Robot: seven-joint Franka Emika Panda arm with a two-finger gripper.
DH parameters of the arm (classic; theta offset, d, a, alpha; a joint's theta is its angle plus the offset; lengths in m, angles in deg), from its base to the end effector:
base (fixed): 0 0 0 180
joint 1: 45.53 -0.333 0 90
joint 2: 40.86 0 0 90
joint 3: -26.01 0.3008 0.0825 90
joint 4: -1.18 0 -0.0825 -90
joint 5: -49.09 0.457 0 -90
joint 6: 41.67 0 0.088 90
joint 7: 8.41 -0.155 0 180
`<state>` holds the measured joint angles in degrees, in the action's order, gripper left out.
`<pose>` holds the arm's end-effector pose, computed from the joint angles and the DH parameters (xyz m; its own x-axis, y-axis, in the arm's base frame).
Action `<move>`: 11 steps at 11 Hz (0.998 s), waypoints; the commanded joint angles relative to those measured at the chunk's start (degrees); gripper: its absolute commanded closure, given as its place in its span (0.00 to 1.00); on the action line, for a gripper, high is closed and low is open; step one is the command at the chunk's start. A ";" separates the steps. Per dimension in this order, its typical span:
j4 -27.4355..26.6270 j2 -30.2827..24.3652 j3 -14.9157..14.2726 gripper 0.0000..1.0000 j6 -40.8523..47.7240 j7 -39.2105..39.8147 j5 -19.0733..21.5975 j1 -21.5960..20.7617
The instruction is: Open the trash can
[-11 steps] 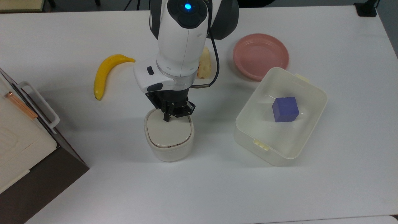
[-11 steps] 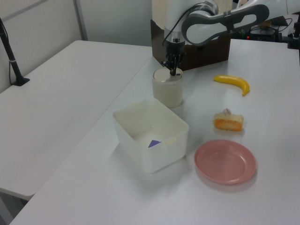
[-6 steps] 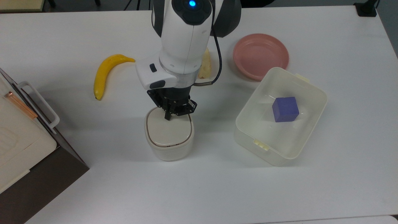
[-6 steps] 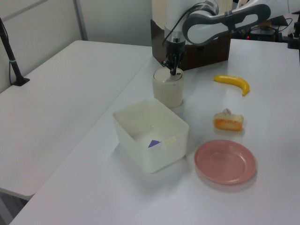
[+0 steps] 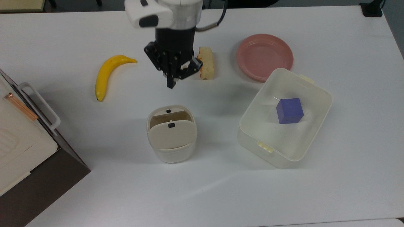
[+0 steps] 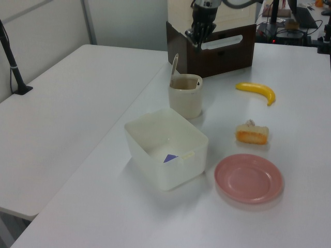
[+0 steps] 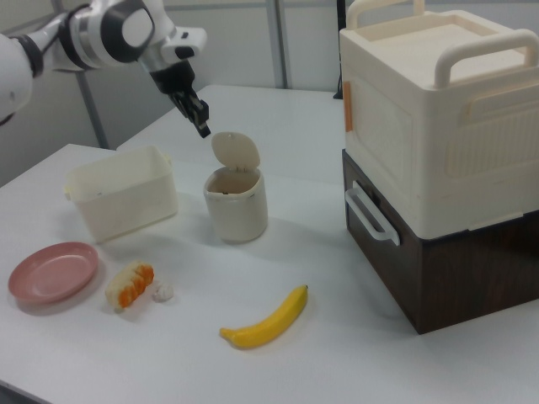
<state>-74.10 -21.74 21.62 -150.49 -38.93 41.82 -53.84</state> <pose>0.7609 0.0448 0.5111 0.8701 -0.3994 0.2888 -0.4186 -0.9082 0.0050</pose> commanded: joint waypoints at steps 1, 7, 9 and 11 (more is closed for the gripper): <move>-3.99 -7.94 0.35 1.00 3.94 -0.07 0.93 1.70; -9.43 -22.45 -0.26 1.00 18.10 16.17 7.97 14.27; -12.16 -24.39 -0.44 1.00 17.58 18.12 8.05 16.12; -15.14 -25.36 -0.70 1.00 17.32 18.65 7.97 16.04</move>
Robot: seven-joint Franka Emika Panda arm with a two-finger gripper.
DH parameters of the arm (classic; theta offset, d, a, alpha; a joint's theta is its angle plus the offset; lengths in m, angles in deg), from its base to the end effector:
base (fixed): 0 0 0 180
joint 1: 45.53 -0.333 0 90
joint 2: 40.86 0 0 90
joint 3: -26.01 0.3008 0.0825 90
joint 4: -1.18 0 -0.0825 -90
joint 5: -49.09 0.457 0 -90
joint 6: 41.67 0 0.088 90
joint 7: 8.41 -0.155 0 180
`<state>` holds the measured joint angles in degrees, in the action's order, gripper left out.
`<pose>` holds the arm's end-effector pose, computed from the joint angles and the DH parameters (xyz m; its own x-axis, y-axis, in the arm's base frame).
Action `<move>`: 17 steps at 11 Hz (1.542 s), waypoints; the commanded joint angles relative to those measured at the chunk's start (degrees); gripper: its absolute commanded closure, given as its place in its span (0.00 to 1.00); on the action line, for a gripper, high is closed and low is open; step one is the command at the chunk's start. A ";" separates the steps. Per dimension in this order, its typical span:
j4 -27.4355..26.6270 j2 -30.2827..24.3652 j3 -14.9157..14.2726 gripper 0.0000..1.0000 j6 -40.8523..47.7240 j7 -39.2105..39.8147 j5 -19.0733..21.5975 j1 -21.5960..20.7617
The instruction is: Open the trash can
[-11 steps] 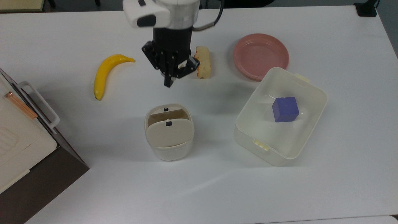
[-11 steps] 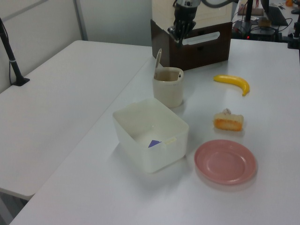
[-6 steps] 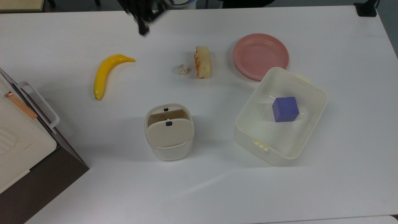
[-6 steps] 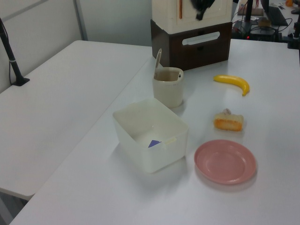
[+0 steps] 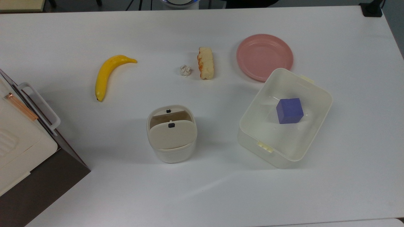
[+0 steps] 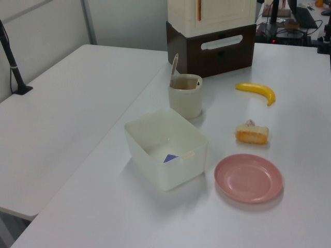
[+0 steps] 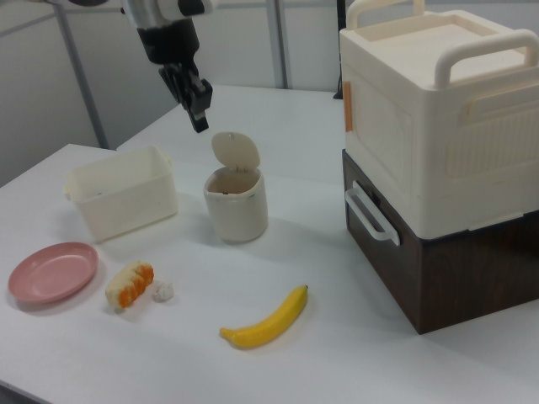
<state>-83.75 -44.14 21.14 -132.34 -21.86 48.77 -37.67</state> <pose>0.6009 -0.1381 0.6466 0.8854 -0.4390 0.1524 -0.4390 -0.8978 -0.0358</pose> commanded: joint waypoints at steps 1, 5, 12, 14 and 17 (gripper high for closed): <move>-5.94 -3.14 -0.40 0.99 -0.65 1.58 1.02 -0.04; -5.42 -3.05 -0.93 0.00 -0.21 1.06 0.67 -0.30; -4.37 -3.05 -1.72 0.00 0.32 11.43 0.32 -0.13; -4.28 -2.88 -1.81 0.00 0.50 11.25 0.67 -0.13; -4.37 -2.62 -1.81 0.00 0.41 11.16 0.93 -0.22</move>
